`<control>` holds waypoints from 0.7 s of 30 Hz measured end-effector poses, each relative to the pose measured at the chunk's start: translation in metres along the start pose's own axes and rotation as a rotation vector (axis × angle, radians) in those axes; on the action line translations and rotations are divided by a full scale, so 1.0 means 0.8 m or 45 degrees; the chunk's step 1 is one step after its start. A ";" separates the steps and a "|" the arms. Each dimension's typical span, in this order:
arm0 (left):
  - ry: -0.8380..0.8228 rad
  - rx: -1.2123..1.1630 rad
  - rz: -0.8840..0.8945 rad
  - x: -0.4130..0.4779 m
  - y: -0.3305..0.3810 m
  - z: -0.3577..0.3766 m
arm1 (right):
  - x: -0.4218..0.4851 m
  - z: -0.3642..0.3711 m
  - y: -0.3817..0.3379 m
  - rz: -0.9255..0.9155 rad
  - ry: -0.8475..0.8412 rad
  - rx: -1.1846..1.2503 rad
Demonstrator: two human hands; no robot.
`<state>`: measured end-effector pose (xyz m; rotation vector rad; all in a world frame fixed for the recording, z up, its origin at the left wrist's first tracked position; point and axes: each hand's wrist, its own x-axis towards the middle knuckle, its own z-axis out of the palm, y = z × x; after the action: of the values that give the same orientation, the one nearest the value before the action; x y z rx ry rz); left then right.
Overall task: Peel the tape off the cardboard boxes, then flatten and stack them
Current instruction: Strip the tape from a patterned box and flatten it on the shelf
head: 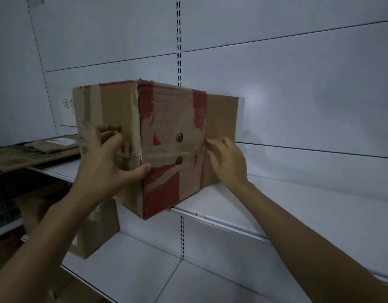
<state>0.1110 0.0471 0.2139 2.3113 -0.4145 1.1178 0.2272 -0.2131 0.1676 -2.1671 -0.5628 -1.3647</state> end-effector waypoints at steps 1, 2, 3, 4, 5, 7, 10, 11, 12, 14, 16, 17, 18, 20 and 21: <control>0.009 -0.005 0.009 0.000 -0.003 0.001 | 0.002 0.002 -0.002 0.032 -0.007 0.023; 0.013 -0.004 0.022 -0.001 -0.006 0.001 | 0.003 0.003 -0.005 0.070 -0.016 0.041; 0.018 0.001 0.039 -0.002 -0.008 0.002 | 0.004 0.004 -0.006 0.104 -0.025 0.051; 0.024 0.002 0.051 -0.002 -0.010 0.003 | 0.006 0.005 -0.006 0.126 -0.036 0.061; 0.032 0.001 0.055 -0.002 -0.012 0.003 | 0.008 0.006 -0.007 0.137 -0.048 0.070; 0.037 0.001 0.044 -0.002 -0.012 0.003 | 0.013 0.005 -0.005 0.132 -0.072 0.066; 0.031 0.001 0.034 -0.001 -0.013 0.004 | 0.020 0.004 -0.003 0.097 -0.099 0.021; 0.032 -0.001 0.035 -0.002 -0.013 0.005 | 0.021 0.003 -0.002 0.079 -0.108 0.006; 0.035 -0.007 0.037 -0.002 -0.014 0.006 | 0.023 0.002 -0.002 0.058 -0.121 -0.015; 0.044 -0.019 0.039 -0.003 -0.014 0.008 | 0.026 -0.001 -0.001 0.025 -0.148 -0.052; 0.051 -0.028 0.043 -0.003 -0.015 0.009 | 0.029 -0.002 0.000 0.003 -0.168 -0.060; 0.057 -0.030 0.046 -0.003 -0.016 0.009 | 0.028 -0.002 0.001 -0.003 -0.163 -0.046; 0.061 -0.033 0.046 -0.003 -0.017 0.010 | 0.026 -0.001 0.002 0.006 -0.139 -0.010; 0.067 -0.045 0.037 -0.004 -0.018 0.012 | 0.019 0.003 0.003 0.046 -0.057 0.104; 0.071 -0.053 0.033 -0.004 -0.019 0.012 | 0.016 0.006 0.002 0.055 -0.020 0.137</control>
<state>0.1223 0.0539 0.2010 2.2397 -0.4437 1.1720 0.2368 -0.2108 0.1772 -2.0935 -0.5792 -1.2663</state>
